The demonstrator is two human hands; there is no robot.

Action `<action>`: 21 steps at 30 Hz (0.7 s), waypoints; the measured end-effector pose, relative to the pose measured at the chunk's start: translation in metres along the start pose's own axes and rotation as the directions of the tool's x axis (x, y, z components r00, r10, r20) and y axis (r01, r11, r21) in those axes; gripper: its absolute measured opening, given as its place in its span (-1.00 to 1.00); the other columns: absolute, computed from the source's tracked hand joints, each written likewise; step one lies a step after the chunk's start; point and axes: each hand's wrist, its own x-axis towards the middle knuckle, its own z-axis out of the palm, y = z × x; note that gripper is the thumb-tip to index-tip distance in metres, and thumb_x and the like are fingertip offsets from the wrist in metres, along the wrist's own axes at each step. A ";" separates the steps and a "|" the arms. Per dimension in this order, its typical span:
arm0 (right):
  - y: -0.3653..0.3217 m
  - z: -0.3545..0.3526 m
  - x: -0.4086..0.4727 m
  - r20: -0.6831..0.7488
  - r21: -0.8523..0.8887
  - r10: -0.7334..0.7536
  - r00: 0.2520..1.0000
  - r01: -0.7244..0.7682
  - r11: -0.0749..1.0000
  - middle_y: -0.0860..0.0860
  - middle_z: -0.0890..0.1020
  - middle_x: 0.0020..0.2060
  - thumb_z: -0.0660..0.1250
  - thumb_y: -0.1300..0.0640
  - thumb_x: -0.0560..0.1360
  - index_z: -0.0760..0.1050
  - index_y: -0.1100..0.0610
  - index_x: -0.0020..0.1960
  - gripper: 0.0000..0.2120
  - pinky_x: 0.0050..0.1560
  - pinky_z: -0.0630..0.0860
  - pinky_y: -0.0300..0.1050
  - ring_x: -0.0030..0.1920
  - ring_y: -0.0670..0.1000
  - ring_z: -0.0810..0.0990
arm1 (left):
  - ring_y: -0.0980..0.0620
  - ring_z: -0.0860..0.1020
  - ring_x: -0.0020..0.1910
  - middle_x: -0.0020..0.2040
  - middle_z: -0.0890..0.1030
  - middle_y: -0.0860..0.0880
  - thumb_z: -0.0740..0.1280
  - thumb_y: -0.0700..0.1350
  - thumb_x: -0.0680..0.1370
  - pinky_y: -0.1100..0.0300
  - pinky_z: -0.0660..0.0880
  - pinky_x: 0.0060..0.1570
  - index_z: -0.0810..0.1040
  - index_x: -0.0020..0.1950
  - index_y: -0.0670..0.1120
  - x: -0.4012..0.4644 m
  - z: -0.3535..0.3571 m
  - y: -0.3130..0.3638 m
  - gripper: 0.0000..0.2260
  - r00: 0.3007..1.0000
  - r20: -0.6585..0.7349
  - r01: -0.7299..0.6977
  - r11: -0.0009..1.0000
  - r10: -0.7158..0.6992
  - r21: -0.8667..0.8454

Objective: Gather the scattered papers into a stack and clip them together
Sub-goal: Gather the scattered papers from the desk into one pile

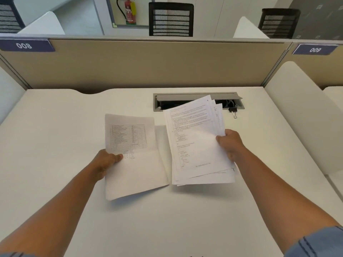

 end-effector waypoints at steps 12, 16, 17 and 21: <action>-0.013 0.047 -0.032 0.374 0.251 0.033 0.927 -0.136 0.958 0.16 0.69 0.18 0.31 0.32 0.62 0.56 0.23 0.29 -0.74 0.27 0.58 0.16 0.16 0.18 0.67 | -0.17 0.72 0.02 0.06 0.74 -0.12 0.43 -0.24 0.58 -0.08 0.65 -0.05 0.64 0.19 -0.09 -0.041 0.058 0.027 -0.80 0.959 0.268 -0.087 0.996 0.092 -0.029; -0.015 0.059 -0.042 0.378 0.239 0.007 0.926 -0.105 0.965 0.13 0.66 0.21 0.30 0.31 0.63 0.51 0.21 0.31 -0.74 0.28 0.57 0.13 0.17 0.16 0.65 | -0.14 0.74 -0.05 0.03 0.75 -0.16 0.30 -0.31 0.61 -0.02 0.67 -0.11 0.69 0.14 -0.14 -0.049 0.068 0.034 -0.79 0.961 0.267 -0.054 0.997 0.067 -0.057; -0.014 0.059 -0.044 0.378 0.236 -0.005 0.926 -0.091 0.967 0.12 0.65 0.22 0.30 0.31 0.63 0.49 0.20 0.32 -0.73 0.29 0.57 0.15 0.18 0.16 0.65 | -0.14 0.74 -0.04 0.04 0.75 -0.16 0.28 -0.29 0.63 -0.02 0.66 -0.11 0.69 0.14 -0.13 -0.050 0.069 0.035 -0.79 0.959 0.274 -0.053 0.997 0.066 -0.055; -0.012 0.060 -0.055 0.386 0.303 -0.074 0.919 -0.050 0.952 0.09 0.63 0.21 0.34 0.36 0.58 0.34 0.07 0.39 -0.55 0.27 0.58 0.17 0.19 0.16 0.64 | -0.18 0.71 0.06 0.10 0.73 -0.18 0.27 -0.17 0.67 -0.10 0.66 0.01 0.67 0.20 -0.13 -0.055 0.067 0.036 -0.79 0.938 0.341 -0.050 0.997 0.064 -0.052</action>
